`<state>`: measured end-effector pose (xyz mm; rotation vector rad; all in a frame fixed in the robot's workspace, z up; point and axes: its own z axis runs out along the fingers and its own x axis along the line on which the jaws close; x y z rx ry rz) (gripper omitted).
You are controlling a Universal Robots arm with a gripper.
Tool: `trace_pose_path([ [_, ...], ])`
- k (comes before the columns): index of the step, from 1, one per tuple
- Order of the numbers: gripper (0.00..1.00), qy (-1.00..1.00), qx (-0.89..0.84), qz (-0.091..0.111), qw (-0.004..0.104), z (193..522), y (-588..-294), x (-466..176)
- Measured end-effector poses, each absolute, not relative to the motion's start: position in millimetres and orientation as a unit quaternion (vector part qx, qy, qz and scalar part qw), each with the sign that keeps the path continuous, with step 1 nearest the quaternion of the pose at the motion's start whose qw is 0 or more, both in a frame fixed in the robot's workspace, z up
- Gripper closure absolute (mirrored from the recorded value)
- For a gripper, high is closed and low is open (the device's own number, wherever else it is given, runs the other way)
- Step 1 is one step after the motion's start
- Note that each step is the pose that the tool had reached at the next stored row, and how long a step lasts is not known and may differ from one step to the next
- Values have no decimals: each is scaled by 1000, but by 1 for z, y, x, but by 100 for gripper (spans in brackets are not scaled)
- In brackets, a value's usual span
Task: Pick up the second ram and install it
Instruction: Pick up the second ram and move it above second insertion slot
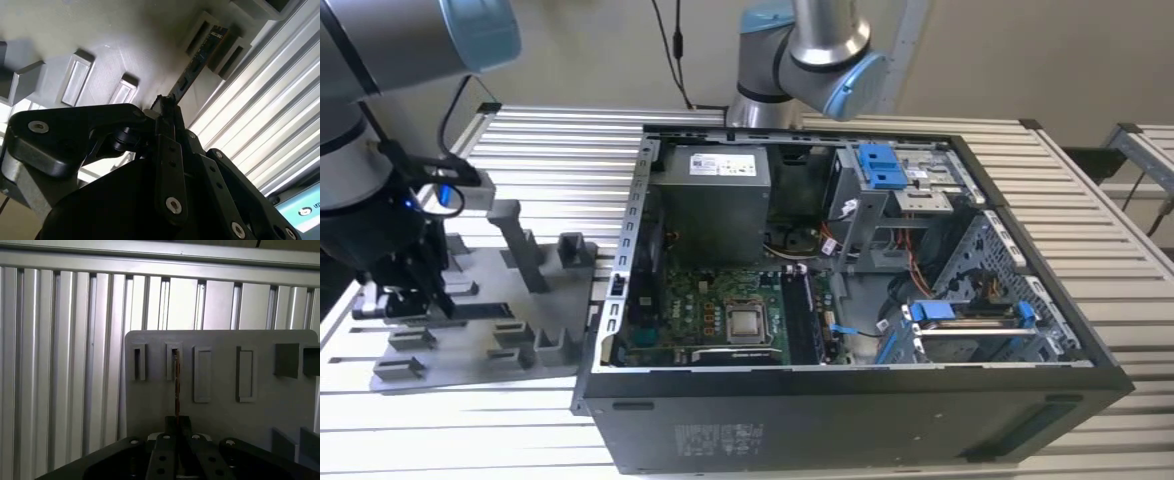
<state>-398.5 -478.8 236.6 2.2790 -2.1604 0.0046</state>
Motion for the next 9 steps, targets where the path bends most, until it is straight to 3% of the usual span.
trace_pose_path([
  [9,86,-688,726,1,1,242,-479,-399],
])
